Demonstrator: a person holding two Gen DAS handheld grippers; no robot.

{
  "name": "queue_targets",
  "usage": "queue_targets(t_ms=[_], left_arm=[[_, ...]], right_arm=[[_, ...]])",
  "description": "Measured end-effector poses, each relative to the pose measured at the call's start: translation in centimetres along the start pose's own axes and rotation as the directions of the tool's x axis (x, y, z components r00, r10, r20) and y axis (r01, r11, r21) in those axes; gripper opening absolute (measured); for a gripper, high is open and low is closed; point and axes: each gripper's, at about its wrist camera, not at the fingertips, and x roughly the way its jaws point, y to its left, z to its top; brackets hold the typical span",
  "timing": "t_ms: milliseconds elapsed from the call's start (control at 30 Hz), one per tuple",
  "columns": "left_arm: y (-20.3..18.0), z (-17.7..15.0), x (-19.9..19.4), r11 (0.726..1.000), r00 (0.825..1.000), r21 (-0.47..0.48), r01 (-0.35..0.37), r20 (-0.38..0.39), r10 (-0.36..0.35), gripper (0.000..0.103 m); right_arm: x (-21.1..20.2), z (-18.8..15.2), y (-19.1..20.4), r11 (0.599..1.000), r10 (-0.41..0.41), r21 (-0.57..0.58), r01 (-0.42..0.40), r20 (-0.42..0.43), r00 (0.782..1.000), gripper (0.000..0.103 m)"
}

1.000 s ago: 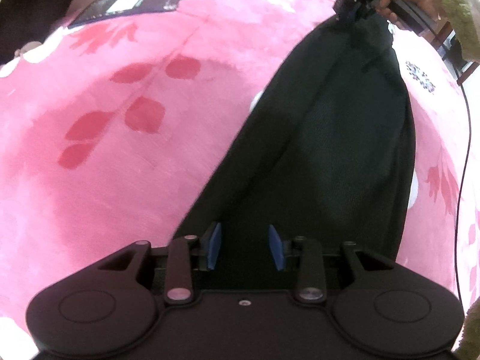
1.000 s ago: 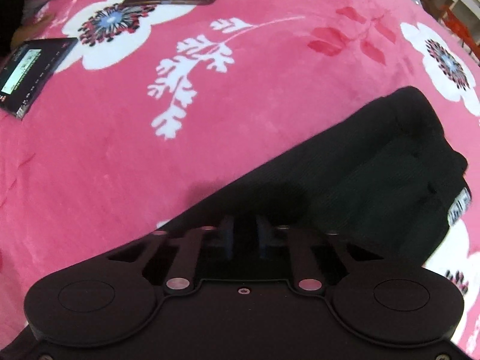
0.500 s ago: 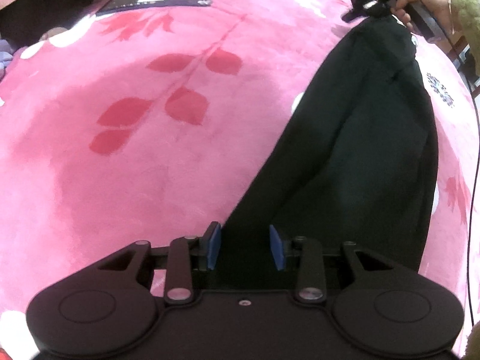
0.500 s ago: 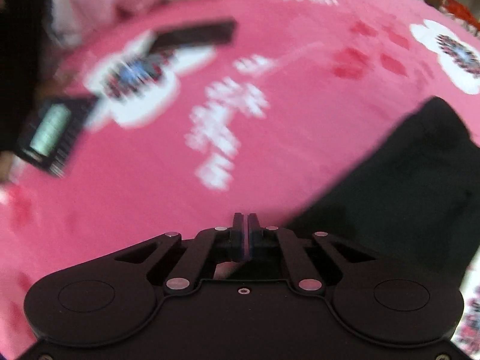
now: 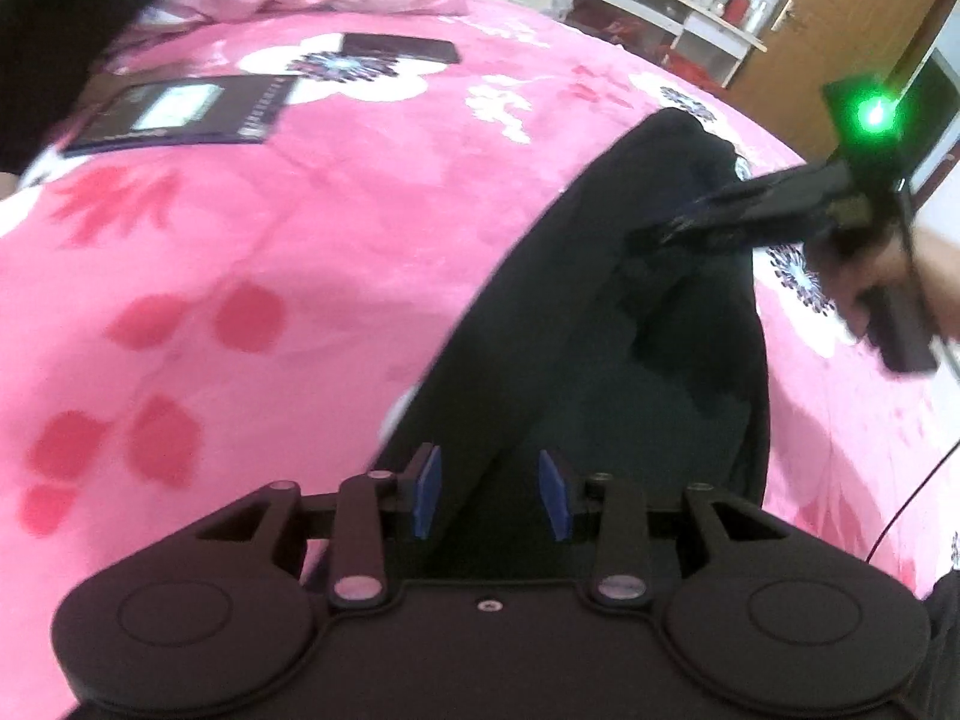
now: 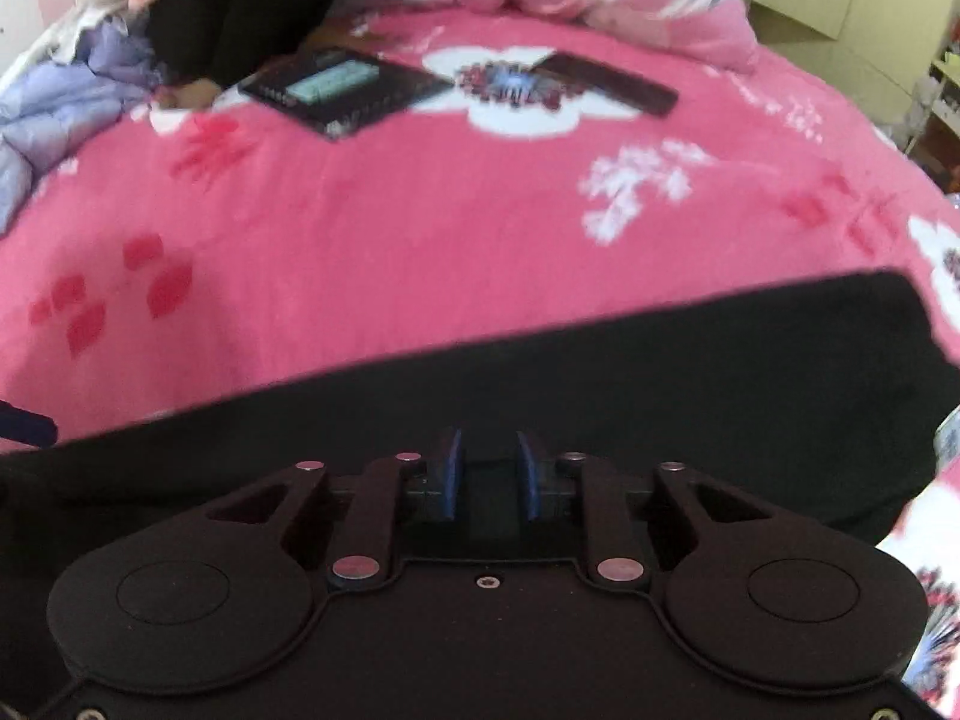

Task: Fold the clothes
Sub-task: 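Pinch the waistband near the white tag with the right gripper and release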

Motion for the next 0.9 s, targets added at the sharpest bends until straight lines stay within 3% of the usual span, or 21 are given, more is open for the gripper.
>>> queue_targets(t_ms=[100, 267, 467, 567, 700, 833, 900], left_arm=[[-0.4, 0.1, 1.6, 1.000, 1.000, 0.021, -0.022, -0.006, 0.022, 0.034], [0.2, 0.3, 2.3, 0.998, 0.998, 0.019, -0.057, -0.012, 0.057, 0.034], [-0.2, 1.0, 1.7, 0.999, 1.000, 0.035, -0.017, 0.023, 0.016, 0.034], [-0.6, 1.1, 2.1, 0.999, 1.000, 0.049, 0.019, 0.024, -0.020, 0.034], [-1.2, 0.9, 3.6, 0.996, 0.999, 0.070, 0.054, 0.005, -0.054, 0.034], [-0.3, 0.4, 5.4, 0.998, 0.999, 0.062, -0.012, -0.033, 0.014, 0.031], [0.6, 0.2, 5.6, 0.999, 0.999, 0.050, 0.001, -0.036, 0.000, 0.030]], right_arm=[[2.3, 0.3, 1.5, 0.999, -0.020, -0.050, 0.020, 0.015, 1.000, 0.018], [3.5, 2.3, 1.0, 1.000, 0.000, 0.007, -0.001, 0.108, 0.994, 0.018], [-1.1, 1.9, -2.5, 0.986, 0.042, 0.149, -0.080, 0.243, 0.969, 0.018], [-2.6, 0.6, -2.4, 0.992, 0.066, 0.089, -0.087, 0.213, 0.975, 0.018], [-1.7, -1.5, -0.8, 0.983, 0.160, -0.106, -0.148, 0.107, 0.981, 0.018], [0.7, -2.2, -2.1, 0.968, 0.157, -0.206, -0.141, 0.063, 0.986, 0.018], [1.5, -2.1, -4.3, 0.969, 0.129, -0.221, -0.110, 0.072, 0.989, 0.018]])
